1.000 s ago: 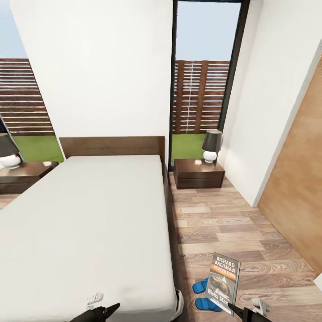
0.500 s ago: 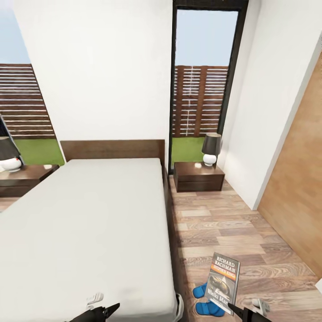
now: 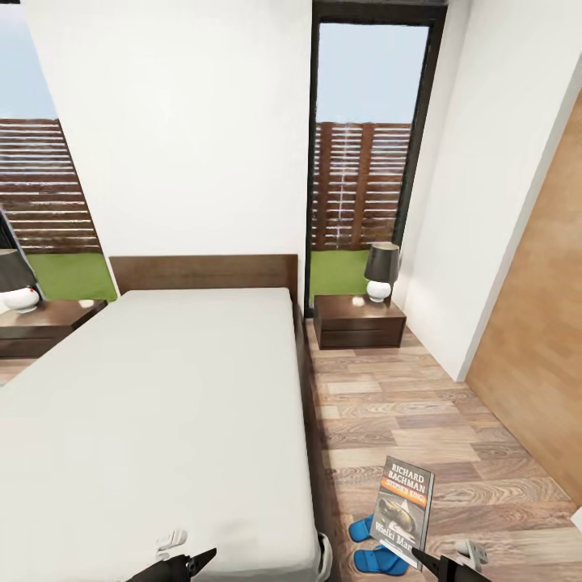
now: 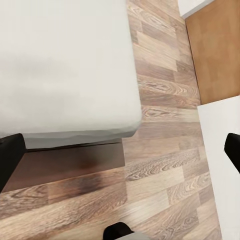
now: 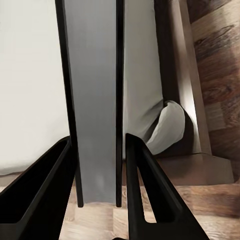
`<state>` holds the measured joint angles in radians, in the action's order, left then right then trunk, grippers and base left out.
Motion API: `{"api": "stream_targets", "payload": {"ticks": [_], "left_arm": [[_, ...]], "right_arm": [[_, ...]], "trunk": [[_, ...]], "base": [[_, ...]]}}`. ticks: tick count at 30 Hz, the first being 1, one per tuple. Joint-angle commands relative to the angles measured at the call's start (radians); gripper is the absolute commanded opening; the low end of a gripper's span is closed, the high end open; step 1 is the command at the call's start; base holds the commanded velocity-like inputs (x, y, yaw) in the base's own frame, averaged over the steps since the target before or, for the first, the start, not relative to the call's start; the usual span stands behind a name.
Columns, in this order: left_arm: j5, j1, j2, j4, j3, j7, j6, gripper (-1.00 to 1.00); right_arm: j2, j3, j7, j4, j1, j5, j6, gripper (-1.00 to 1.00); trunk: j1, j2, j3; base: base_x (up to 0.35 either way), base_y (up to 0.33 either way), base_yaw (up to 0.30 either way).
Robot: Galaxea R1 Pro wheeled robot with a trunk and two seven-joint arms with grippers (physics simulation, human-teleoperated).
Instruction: In the bedroom, move the book from the bed onto either nightstand, and place the two sandals side by side next to the bed.
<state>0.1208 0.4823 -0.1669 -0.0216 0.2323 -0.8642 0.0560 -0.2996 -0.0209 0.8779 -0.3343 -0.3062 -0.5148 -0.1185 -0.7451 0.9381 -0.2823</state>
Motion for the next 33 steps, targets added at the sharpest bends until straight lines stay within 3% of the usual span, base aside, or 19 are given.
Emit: {"api": "stream_targets", "payload": {"ticks": [1,16,33], "left_arm": [[0.010,0.001,0.000,0.002,-0.008,-0.002,0.005,1.00],[0.010,0.001,0.000,0.002,-0.008,-0.002,0.005,1.00],[0.010,0.001,0.000,0.002,-0.008,-0.002,0.005,1.00]], "right_arm": [[0.000,-0.002,0.003,0.000,-0.001,-0.007,-0.010,-1.00],[0.000,-0.002,0.004,0.000,-0.001,-0.007,-0.010,-1.00],[0.000,-0.002,0.003,0.000,0.000,-0.007,-0.010,-1.00]], "trunk": [[0.000,0.001,-0.001],[0.000,0.001,0.000],[0.000,0.001,0.025]], "base": [[0.000,0.000,0.000],[0.000,0.000,0.000],[0.000,0.000,0.000]]}}
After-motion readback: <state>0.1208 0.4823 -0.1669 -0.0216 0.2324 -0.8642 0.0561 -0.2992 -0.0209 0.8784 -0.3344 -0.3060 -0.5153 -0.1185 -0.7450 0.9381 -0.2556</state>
